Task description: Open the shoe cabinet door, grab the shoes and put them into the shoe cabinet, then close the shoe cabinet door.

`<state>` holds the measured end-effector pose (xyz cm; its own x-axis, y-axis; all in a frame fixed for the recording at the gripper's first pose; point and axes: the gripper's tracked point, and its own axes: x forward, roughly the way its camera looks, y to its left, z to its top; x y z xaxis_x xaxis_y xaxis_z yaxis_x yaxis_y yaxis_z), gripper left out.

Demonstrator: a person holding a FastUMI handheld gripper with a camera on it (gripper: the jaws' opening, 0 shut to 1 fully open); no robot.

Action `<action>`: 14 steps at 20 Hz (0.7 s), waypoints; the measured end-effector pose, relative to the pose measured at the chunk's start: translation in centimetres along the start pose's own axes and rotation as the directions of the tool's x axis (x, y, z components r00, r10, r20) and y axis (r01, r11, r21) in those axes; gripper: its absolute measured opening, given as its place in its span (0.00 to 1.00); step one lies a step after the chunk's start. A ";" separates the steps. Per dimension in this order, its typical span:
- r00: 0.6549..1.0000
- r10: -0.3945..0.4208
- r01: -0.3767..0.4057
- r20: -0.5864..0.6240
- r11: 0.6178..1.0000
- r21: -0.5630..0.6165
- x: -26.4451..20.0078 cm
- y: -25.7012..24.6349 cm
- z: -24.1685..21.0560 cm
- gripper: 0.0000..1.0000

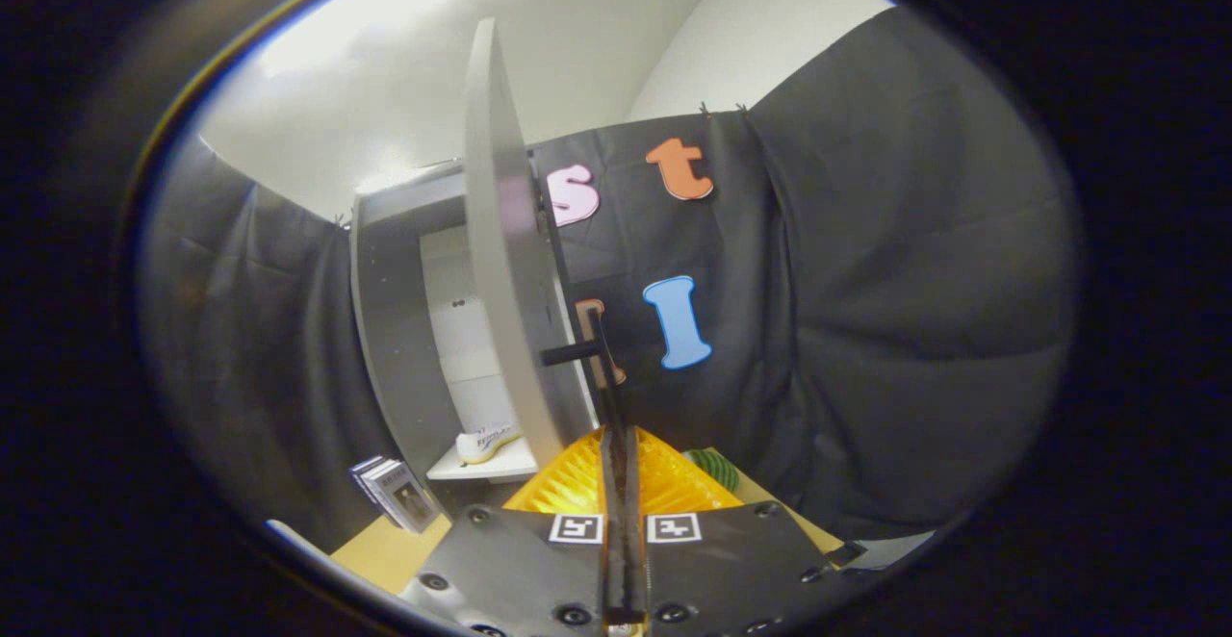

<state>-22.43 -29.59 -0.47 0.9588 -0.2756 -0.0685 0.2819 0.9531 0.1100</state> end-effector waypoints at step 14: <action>0.967 0.197 -0.183 0.160 0.978 -0.099 -5.3 7.7 1.1 0.04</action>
<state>-25.24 -20.91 1.87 0.9885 -0.0989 0.1146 0.0970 0.9950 0.0215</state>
